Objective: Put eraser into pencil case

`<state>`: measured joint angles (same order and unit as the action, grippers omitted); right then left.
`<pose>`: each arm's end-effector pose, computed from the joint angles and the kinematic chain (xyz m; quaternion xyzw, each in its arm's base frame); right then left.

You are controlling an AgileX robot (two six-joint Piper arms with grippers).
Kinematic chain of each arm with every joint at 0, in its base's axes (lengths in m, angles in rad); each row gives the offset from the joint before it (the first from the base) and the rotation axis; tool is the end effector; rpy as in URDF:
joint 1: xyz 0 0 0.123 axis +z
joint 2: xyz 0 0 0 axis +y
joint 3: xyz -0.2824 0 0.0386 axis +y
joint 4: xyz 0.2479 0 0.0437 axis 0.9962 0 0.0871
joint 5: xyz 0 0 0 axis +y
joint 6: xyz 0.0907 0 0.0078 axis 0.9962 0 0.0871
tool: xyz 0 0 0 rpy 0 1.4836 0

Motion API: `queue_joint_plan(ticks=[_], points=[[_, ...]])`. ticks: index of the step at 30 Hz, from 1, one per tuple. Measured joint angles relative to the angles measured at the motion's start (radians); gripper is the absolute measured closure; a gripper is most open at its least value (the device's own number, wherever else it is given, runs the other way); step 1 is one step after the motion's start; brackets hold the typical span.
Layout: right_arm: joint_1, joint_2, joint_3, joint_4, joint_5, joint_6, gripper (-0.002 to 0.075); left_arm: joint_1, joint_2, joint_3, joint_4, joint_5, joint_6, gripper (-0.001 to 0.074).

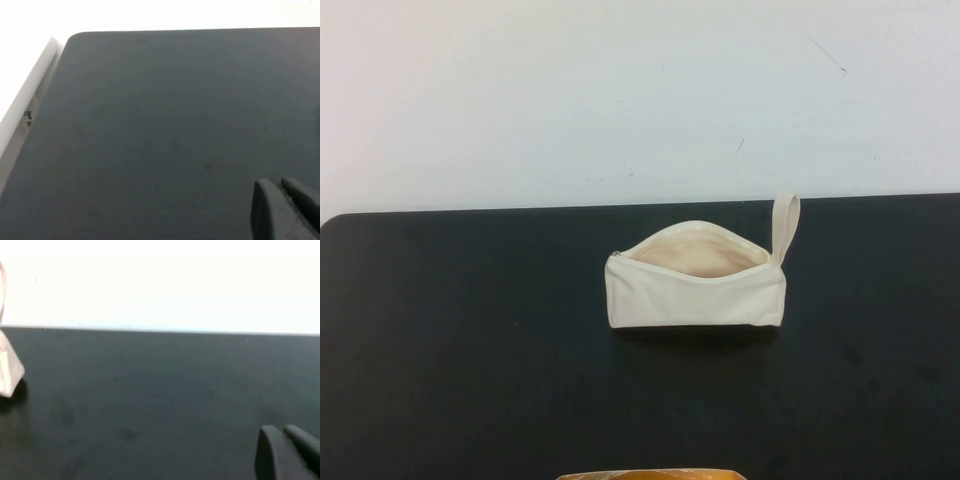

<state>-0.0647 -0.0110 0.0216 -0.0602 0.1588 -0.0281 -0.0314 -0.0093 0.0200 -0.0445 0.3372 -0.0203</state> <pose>0.0561 -0.0045 0.1920 -0.0052 0.7354 -0.0550 0.6753 0.0535 -0.0030 0.1765 -0.0078 0.7929 -0.0344 0.6084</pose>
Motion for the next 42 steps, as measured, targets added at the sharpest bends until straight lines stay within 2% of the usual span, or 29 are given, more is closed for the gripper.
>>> queue_joint_plan(ticks=[11, 15, 23, 42], points=[[0.085, 0.000, 0.006, -0.032, 0.176, 0.105, 0.0727, 0.000, 0.000, 0.000, 0.000, 0.000, 0.000, 0.0737], [0.088, 0.000, 0.006, -0.032, 0.183, 0.105, 0.0727, 0.000, 0.000, 0.000, 0.000, 0.000, 0.000, 0.0738], [0.088, 0.000, 0.006, -0.032, 0.183, -0.020, 0.0727, 0.000, 0.000, 0.000, 0.000, 0.000, 0.000, 0.0737], [0.088, 0.000, 0.006, -0.032, 0.183, -0.031, 0.0727, 0.000, 0.000, 0.000, 0.000, 0.000, 0.000, 0.0737]])
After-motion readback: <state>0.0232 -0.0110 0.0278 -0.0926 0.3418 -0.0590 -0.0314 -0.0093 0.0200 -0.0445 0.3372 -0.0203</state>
